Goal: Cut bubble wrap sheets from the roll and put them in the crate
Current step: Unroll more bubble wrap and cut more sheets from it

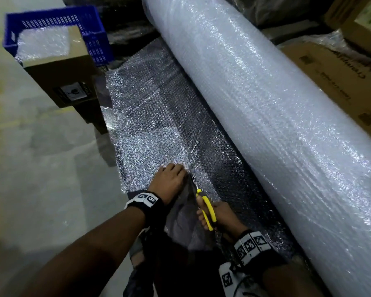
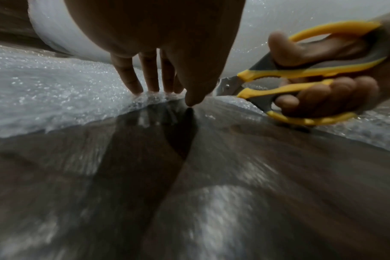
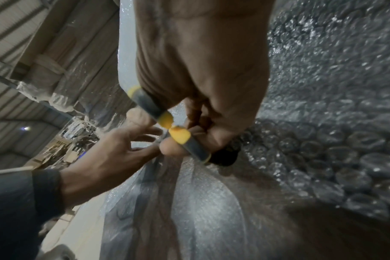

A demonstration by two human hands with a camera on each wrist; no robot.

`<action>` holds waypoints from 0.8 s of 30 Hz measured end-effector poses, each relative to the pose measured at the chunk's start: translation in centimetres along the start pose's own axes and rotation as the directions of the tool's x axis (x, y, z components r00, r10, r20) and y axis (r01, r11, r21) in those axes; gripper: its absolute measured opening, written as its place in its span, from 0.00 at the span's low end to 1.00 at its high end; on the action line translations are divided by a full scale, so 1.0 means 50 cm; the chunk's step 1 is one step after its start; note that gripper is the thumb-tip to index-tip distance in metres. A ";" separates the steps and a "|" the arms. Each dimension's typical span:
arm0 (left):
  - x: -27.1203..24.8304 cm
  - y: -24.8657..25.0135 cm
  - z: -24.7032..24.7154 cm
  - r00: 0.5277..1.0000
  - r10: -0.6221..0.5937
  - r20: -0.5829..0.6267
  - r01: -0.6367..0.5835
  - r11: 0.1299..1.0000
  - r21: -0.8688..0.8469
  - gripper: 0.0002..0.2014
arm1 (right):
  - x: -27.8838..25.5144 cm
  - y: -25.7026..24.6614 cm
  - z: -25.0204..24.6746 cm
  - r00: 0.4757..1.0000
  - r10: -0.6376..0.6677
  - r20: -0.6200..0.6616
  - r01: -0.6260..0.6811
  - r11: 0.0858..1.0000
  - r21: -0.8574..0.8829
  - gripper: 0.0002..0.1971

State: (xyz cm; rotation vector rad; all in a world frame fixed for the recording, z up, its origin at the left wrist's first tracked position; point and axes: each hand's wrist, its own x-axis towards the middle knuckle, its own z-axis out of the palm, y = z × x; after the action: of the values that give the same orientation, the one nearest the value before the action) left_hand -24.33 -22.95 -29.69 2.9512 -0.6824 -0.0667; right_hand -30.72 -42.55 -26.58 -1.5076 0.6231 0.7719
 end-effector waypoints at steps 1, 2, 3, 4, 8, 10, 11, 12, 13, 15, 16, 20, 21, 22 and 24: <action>-0.007 0.001 0.002 1.000 0.005 0.011 -0.005 1.000 -0.008 0.18 | 0.002 0.001 0.003 1.000 -0.003 -0.007 0.003 1.000 -0.015 0.20; -0.013 0.002 0.004 1.000 0.004 0.015 -0.004 1.000 -0.012 0.20 | 0.003 0.000 0.006 1.000 -0.004 -0.014 0.004 1.000 -0.025 0.21; -0.018 0.005 0.005 1.000 -0.004 0.019 0.004 1.000 -0.020 0.21 | 0.003 0.000 0.010 1.000 -0.003 -0.021 0.002 1.000 -0.030 0.22; -0.022 0.007 0.004 1.000 -0.014 0.021 0.014 0.999 -0.030 0.21 | 0.003 -0.002 0.012 1.000 0.001 -0.022 -0.002 0.999 -0.032 0.22; -0.021 0.011 -0.005 0.998 -0.025 0.062 0.030 0.996 -0.080 0.23 | 0.001 -0.014 0.016 0.997 0.075 0.016 -0.075 0.997 -0.007 0.23; -0.015 0.006 -0.014 0.994 -0.031 0.103 0.042 0.994 -0.102 0.23 | 0.002 -0.032 0.021 0.995 0.096 0.009 -0.095 0.994 -0.046 0.30; -0.011 0.005 -0.020 0.992 -0.038 0.123 0.050 0.994 -0.098 0.22 | 0.003 -0.039 0.023 0.996 0.091 0.008 -0.091 0.994 -0.061 0.33; -0.007 0.003 -0.026 0.989 -0.044 0.138 0.056 0.994 -0.089 0.20 | 0.002 -0.044 0.025 0.997 0.077 0.008 -0.077 0.994 -0.072 0.35; -0.003 0.003 -0.032 0.988 -0.047 0.150 0.060 0.995 -0.083 0.18 | 0.002 -0.047 0.027 0.998 0.060 0.007 -0.060 0.995 -0.080 0.36; 0.006 0.002 -0.042 0.986 -0.043 0.164 0.057 0.995 -0.083 0.16 | 0.004 -0.043 0.028 1.000 0.012 -0.007 -0.013 0.996 -0.093 0.36; 0.009 0.001 -0.046 0.985 -0.048 0.169 0.063 0.994 -0.089 0.16 | 0.003 -0.040 0.029 1.000 -0.008 -0.015 0.007 0.996 -0.094 0.35; 0.016 -0.001 -0.048 0.984 -0.076 0.163 0.094 0.990 -0.104 0.13 | 0.010 -0.037 0.034 0.999 -0.005 -0.048 0.001 0.996 -0.088 0.32; 0.017 0.000 -0.050 0.983 -0.085 0.161 0.103 0.989 -0.104 0.13 | 0.013 -0.038 0.036 0.999 0.017 -0.045 -0.021 0.995 -0.093 0.34; 0.020 0.000 -0.052 0.984 -0.094 0.151 0.110 0.989 -0.101 0.12 | 0.015 -0.041 0.039 0.998 0.044 -0.035 -0.047 0.994 -0.097 0.35; 0.028 -0.001 -0.060 0.983 -0.115 0.142 0.128 0.988 -0.084 0.12 | 0.018 -0.046 0.045 0.996 0.090 0.000 -0.089 0.991 -0.101 0.39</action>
State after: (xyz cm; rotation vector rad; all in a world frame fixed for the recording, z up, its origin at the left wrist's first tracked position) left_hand -22.85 -23.24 -26.72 2.9154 -0.4986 -0.3048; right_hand -28.59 -40.08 -25.85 -1.5784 0.6603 0.8866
